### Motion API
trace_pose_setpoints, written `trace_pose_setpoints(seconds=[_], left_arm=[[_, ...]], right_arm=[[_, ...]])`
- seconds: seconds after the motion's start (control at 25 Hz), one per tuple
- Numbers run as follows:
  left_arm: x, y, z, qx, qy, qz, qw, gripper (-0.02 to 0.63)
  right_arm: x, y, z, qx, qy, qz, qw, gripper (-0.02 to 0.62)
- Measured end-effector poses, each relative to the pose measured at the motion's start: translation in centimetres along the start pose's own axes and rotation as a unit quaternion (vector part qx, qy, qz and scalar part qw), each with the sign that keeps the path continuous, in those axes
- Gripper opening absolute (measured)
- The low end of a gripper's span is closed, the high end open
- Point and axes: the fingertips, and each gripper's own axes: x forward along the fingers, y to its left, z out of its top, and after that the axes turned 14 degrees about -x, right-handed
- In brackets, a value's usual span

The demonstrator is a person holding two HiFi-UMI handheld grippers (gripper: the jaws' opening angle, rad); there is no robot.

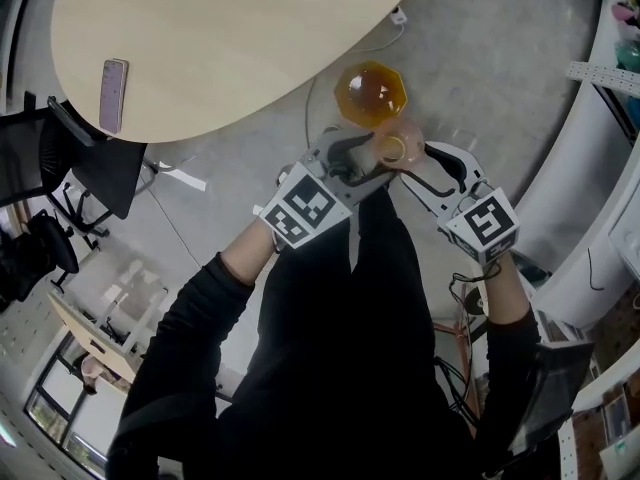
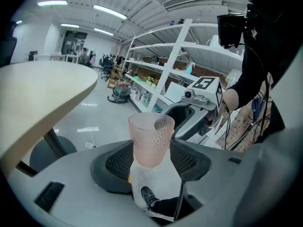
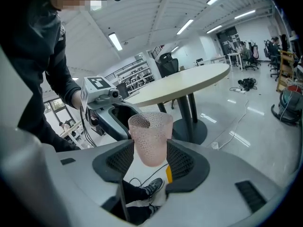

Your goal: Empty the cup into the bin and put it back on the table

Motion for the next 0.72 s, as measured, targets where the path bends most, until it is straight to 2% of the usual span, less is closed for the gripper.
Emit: trace_pose_setpoints(seconds=[0.16,0.4,0.6,0.72], left_arm=[[1.1,1.9,-2.4,-0.048,0.015,-0.021,0.9985,0.252],[3.0,4.4,-4.7,-0.072,0.033,-0.038,0.9962,0.252],[6.5,7.0,-8.5,-0.087,0.063,-0.042,0.9933,0.252],[7.4,8.5,-10.0,-0.094,0.068,-0.044,0.9922,0.252]], right_arm=[[2.1,0.0,-2.0,0.022,0.008,0.007,1.0,0.219],[4.6,-0.7,-5.2,0.064,-0.003,0.009,0.998,0.219],[7.4,-1.6,-10.2,0.095,0.001,0.017,0.995,0.219],[9.1,-1.8,-12.0,0.122,-0.001,0.026,0.992,0.219]])
